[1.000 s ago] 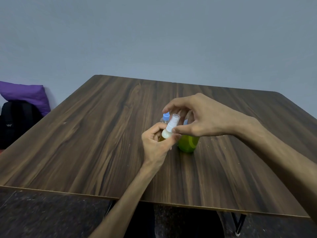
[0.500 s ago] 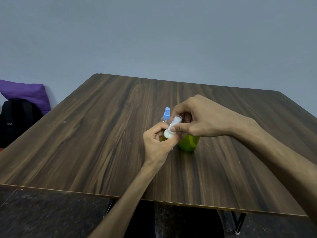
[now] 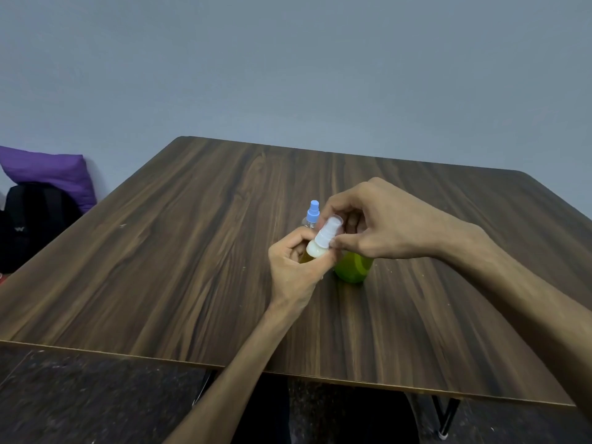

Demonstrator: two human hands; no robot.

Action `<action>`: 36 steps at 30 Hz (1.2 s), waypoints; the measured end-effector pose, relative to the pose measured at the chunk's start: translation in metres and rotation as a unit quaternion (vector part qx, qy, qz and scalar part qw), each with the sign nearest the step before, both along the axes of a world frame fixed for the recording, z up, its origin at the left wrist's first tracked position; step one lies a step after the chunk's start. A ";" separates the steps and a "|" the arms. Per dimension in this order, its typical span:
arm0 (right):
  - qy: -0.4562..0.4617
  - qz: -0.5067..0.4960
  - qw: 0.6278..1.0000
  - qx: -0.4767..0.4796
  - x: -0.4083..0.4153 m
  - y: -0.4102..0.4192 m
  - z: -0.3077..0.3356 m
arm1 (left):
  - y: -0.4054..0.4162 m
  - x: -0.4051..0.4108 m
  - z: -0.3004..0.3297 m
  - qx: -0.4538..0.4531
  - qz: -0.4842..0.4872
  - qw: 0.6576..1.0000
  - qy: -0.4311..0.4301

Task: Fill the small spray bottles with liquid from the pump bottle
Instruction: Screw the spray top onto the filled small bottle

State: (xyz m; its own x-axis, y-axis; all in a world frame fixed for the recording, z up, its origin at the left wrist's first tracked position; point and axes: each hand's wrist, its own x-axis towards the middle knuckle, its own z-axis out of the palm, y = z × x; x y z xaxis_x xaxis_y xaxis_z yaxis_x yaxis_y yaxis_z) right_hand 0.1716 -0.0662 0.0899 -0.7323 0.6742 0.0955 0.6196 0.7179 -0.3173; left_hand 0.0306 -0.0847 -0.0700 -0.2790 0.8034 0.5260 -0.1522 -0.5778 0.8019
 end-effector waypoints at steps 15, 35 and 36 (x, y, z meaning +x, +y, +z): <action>0.010 -0.010 1.000 -0.022 0.005 -0.002 -0.002 | 0.000 0.002 -0.002 -0.007 0.003 1.000 0.010; 0.044 -0.038 0.998 -0.027 0.000 -0.002 0.003 | 0.003 0.000 -0.005 -0.007 -0.005 1.000 0.020; 0.054 -0.052 0.997 -0.026 0.000 -0.002 0.002 | 0.003 0.000 -0.005 -0.007 -0.004 1.000 0.023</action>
State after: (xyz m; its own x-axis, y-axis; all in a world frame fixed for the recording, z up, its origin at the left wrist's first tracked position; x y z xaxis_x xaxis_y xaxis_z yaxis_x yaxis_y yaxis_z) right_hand 0.1712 -0.0684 0.0920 -0.6460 0.7517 0.1328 0.6494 0.6326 -0.4220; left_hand 0.0302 -0.0813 -0.0749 -0.2492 0.8131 0.5261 -0.1198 -0.5649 0.8164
